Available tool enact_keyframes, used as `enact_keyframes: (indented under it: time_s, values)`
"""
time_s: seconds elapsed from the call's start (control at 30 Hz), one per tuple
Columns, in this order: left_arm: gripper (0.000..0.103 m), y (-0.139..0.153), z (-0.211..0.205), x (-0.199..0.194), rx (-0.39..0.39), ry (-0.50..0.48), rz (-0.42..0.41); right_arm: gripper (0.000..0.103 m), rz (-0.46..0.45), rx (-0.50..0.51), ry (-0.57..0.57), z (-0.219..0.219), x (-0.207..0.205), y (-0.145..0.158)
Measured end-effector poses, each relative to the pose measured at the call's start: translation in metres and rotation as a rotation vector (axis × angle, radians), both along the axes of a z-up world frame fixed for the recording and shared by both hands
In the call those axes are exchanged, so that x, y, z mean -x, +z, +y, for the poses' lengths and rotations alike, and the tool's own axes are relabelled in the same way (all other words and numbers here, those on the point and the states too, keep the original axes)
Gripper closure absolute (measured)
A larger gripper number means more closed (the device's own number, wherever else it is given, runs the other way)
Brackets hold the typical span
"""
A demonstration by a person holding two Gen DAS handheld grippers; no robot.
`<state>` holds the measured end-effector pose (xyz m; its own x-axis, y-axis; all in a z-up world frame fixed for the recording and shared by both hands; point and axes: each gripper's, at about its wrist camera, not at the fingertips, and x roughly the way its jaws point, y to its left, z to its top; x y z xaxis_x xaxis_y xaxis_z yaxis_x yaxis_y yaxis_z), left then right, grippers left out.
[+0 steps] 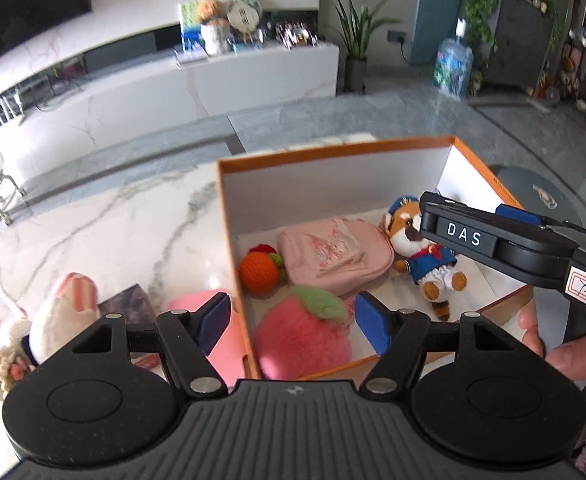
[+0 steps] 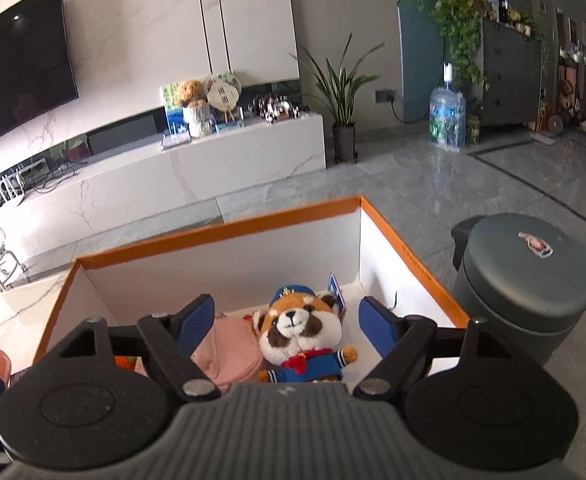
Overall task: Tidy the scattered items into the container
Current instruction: 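Withdraw both tools from the box back toward the table, then move the left tool to the crocheted bunny while the right tool approaches the white plush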
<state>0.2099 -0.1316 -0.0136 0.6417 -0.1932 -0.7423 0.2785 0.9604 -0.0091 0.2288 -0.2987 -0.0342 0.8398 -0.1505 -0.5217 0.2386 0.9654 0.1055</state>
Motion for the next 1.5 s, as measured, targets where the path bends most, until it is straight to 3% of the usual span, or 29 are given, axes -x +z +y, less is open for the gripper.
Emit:
enact_keyframes:
  time_s: [0.17, 0.27, 0.53, 0.9, 1.23, 1.5]
  values:
    - [0.022, -0.004, 0.035, 0.025, -0.028, 0.078, -0.041, 0.020, -0.129, 0.021, 0.017, 0.026, 0.021, 0.010]
    - [0.022, -0.009, 0.063, 0.036, -0.037, 0.146, -0.030, 0.019, -0.144, 0.013, 0.030, 0.046, 0.025, 0.006]
    - [0.022, -0.021, 0.155, 0.060, 0.000, 0.335, -0.004, 0.019, -0.249, 0.161, 0.179, 0.121, 0.046, -0.003]
    - [0.022, -0.048, 0.224, 0.073, 0.037, 0.393, -0.051, 0.019, -0.380, 0.303, 0.347, 0.202, 0.092, -0.022]
    - [0.022, -0.071, 0.246, 0.060, 0.085, 0.382, -0.119, 0.020, -0.288, 0.278, 0.467, 0.239, 0.096, -0.045]
    - [0.022, -0.079, 0.256, 0.038, 0.045, 0.409, -0.108, 0.031, -0.204, 0.257, 0.549, 0.258, 0.085, -0.060]
